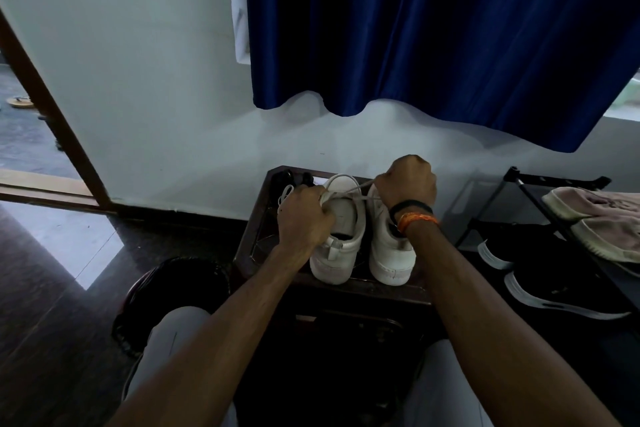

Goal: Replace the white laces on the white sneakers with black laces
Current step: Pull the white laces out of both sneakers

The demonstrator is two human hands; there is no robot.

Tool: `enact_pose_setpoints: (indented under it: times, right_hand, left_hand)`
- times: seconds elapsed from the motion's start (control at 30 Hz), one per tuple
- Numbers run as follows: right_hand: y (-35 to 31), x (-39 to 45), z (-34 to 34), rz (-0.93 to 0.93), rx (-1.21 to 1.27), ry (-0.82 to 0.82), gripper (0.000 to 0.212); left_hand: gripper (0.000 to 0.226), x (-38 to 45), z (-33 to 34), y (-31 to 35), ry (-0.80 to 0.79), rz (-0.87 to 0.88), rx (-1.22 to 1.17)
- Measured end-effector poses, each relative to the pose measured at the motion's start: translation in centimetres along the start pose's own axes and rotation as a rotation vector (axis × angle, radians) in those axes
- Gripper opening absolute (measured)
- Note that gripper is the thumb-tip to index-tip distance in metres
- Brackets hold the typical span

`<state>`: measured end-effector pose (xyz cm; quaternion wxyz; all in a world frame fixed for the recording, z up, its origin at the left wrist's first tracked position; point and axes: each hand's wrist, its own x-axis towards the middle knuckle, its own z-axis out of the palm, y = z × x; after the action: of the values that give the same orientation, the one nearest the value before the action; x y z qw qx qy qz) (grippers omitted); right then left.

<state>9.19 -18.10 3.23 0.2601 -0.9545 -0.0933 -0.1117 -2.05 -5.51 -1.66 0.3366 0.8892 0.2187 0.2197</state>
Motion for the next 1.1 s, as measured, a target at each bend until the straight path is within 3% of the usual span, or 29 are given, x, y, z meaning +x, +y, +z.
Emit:
enact_pose_setpoints:
  times: [0.13,0.27,0.43,0.53,0.7,0.77,0.93,1.1]
  right_hand:
    - [-1.4,-0.8,-0.1,-0.227,0.026,-0.137,0.027]
    - [-2.9,-1.9,1.7,-0.434,-0.136,-0.331,0.022]
    - [-2.4,-1.7,1.9,-0.438,-0.243,-0.3,0.018]
    - [-1.8,-1.2,1.5,-0.415,-0.291,-0.3,0.03]
    - [-2.0,-1.4,1.4,-0.447,-0.192,-0.354,0.028]
    - [-2.1,-1.8,2.3,-0.46,-0.209,-0.377,0.037]
    - [-1.8,-1.9,2.3,-0.387,-0.115,-0.256,0.023]
    - [-1.1,-1.1,0.3,-0.162,-0.086,-0.011,0.022]
  left_hand:
    - [0.023,0.1,0.1,-0.1,0.008,0.007,0.003]
    - [0.007,0.2,0.4,-0.4,0.019,0.032,-0.007]
    - [0.005,0.3,0.5,-0.5,0.01,0.031,-0.022]
    - [0.01,0.3,0.7,-0.6,0.01,0.029,-0.036]
    - [0.005,0.4,0.9,-0.9,0.017,0.038,-0.044]
    - [0.009,0.4,0.9,-0.9,0.029,0.035,-0.045]
    - [0.007,0.4,1.0,-1.1,0.015,0.005,-0.061]
    - [0.006,0.5,1.3,-1.3,0.016,-0.015,-0.084]
